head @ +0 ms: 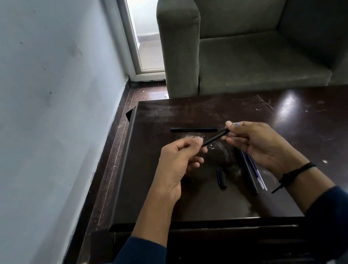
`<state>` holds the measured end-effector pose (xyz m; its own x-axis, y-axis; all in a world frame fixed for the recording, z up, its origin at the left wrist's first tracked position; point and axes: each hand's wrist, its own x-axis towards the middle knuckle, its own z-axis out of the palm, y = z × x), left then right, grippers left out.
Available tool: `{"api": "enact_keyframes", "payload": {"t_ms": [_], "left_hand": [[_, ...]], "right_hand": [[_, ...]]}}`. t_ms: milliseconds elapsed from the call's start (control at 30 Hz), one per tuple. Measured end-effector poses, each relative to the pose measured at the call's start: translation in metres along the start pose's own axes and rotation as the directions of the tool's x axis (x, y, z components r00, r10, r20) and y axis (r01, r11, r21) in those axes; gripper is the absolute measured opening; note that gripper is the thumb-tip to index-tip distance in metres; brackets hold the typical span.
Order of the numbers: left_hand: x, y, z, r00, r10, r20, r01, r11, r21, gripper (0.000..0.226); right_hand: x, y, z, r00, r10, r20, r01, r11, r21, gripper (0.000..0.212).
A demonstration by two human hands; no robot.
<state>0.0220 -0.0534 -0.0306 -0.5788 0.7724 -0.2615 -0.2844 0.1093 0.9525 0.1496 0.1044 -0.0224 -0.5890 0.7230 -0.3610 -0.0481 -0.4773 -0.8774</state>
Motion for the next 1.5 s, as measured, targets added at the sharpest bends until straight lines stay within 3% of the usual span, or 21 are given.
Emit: {"api": "enact_keyframes", "payload": {"t_ms": [100,200,267,333,500,567,667,733,800,867,967,1033,1200,1500], "left_hand": [[0.001,-0.001,-0.001,0.995,0.043,-0.085,-0.034,0.994,0.109,0.008],[0.007,-0.002,-0.01,0.98,0.073,-0.186,-0.057,0.994,0.091,0.006],[0.01,-0.003,-0.016,0.967,0.074,-0.243,-0.062,0.997,0.054,0.007],[0.013,-0.003,-0.019,0.956,0.069,-0.285,-0.061,0.997,0.039,0.008],[0.016,-0.004,-0.019,0.955,0.068,-0.289,-0.057,0.997,0.048,0.01],[0.016,-0.005,-0.019,0.956,0.068,-0.287,-0.057,0.997,0.049,0.01],[0.017,-0.005,-0.02,0.955,0.068,-0.289,-0.056,0.997,0.048,0.011],[0.017,-0.005,-0.022,0.954,0.068,-0.291,-0.057,0.997,0.047,0.011],[0.017,-0.005,-0.022,0.955,0.066,-0.288,-0.056,0.997,0.043,0.011],[0.016,-0.005,-0.022,0.956,0.067,-0.287,-0.057,0.997,0.044,0.011],[0.016,-0.005,-0.02,0.957,0.067,-0.283,-0.056,0.997,0.047,0.011],[0.016,-0.005,-0.019,0.958,0.067,-0.28,-0.053,0.997,0.055,0.011],[0.015,-0.006,-0.018,0.962,0.063,-0.265,-0.047,0.997,0.066,0.011],[0.014,-0.007,-0.015,0.967,0.066,-0.246,-0.052,0.997,0.065,0.009]], "right_hand": [[-0.003,0.004,0.006,0.998,0.032,0.051,-0.029,0.997,-0.068,0.009],[-0.002,0.006,0.001,0.998,-0.045,0.032,0.054,0.908,-0.416,0.028],[0.0,0.008,-0.005,0.99,-0.138,0.037,0.124,0.698,-0.705,0.031],[-0.001,0.008,-0.005,0.988,-0.139,0.072,0.133,0.504,-0.853,0.027],[-0.01,0.025,0.015,0.988,-0.039,0.148,0.15,0.052,-0.987,0.027],[-0.01,0.033,0.021,0.988,0.016,0.155,0.155,0.004,-0.988,0.025],[-0.009,0.033,0.022,0.993,0.021,0.12,0.116,0.142,-0.983,0.015],[-0.009,0.028,0.02,0.994,-0.093,0.054,0.087,0.406,-0.91,0.008],[-0.006,0.019,0.013,0.966,-0.256,-0.045,0.164,0.735,-0.657,0.006],[-0.005,0.009,0.008,0.935,-0.315,-0.161,0.252,0.912,-0.324,0.008],[-0.008,0.002,0.006,0.932,-0.259,-0.253,0.273,0.962,0.022,0.003],[-0.008,0.005,0.007,0.928,-0.241,-0.285,0.281,0.954,0.108,0.003],[-0.006,0.012,0.014,0.918,-0.263,-0.295,0.309,0.944,0.118,0.005],[-0.009,0.024,0.02,0.944,-0.275,-0.18,0.283,0.959,0.016,0.006]]}}
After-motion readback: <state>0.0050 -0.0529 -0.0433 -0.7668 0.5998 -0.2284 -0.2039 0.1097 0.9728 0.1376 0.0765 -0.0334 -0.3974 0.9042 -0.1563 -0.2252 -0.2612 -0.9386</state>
